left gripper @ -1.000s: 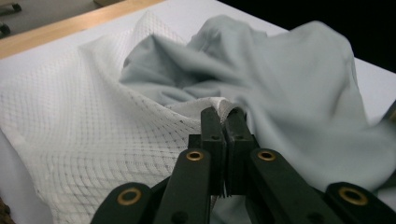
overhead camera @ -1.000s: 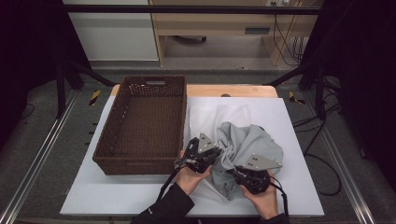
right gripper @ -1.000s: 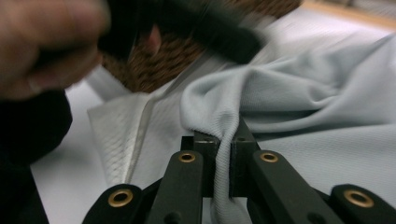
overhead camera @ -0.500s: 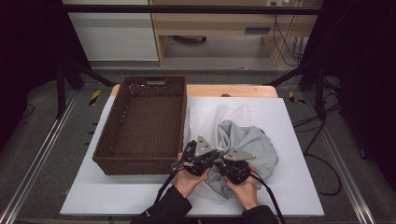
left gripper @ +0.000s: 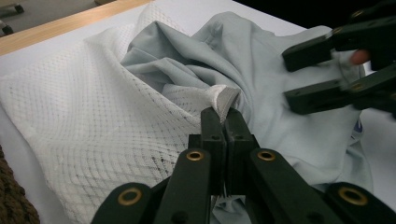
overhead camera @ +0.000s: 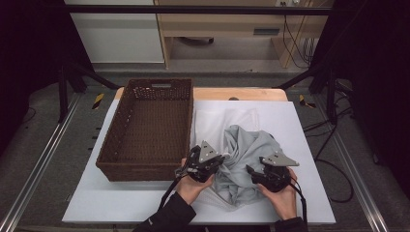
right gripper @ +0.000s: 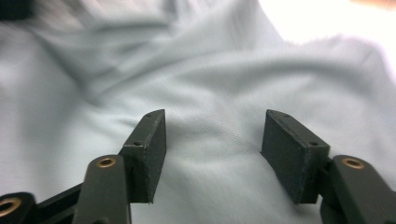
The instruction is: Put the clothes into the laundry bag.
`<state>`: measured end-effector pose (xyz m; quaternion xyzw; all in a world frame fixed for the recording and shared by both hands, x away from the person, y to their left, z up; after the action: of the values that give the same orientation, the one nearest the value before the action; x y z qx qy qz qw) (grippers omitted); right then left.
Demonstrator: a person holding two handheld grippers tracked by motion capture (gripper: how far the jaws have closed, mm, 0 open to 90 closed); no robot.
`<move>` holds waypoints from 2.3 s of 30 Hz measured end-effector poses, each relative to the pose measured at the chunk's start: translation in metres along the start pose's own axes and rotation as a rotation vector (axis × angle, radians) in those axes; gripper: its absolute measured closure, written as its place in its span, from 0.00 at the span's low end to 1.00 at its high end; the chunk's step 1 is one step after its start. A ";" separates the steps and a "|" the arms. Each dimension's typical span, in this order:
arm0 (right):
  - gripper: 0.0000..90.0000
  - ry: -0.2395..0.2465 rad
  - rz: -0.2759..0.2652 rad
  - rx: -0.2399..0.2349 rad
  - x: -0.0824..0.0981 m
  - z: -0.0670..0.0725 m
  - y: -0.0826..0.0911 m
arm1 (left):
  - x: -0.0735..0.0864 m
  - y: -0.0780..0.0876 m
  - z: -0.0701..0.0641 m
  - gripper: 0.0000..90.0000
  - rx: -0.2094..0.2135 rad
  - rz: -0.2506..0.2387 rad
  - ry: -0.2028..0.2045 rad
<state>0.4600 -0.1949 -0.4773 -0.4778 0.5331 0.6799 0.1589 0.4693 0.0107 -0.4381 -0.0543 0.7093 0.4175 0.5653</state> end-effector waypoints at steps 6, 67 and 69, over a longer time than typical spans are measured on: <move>0.87 -0.025 0.083 -0.027 0.011 0.001 -0.023 | 0.001 -0.003 0.000 0.98 0.004 0.011 -0.001; 0.88 0.041 -0.173 -0.211 -0.029 0.038 0.024 | 0.000 0.003 0.008 0.98 0.016 -0.015 0.055; 0.87 0.071 -0.182 -0.279 -0.034 0.055 0.024 | -0.006 0.006 0.006 0.98 0.019 -0.028 0.054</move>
<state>0.4330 -0.1455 -0.4369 -0.5652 0.3931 0.7129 0.1332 0.4726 0.0160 -0.4302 -0.0700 0.7275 0.4011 0.5522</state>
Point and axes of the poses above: each handheld gripper's, and its own axes: y roughly backward along the jaws, x roughly out of its underside, z roughly to its left, the point moved 4 cm from there along -y, roughly forward along the jaws
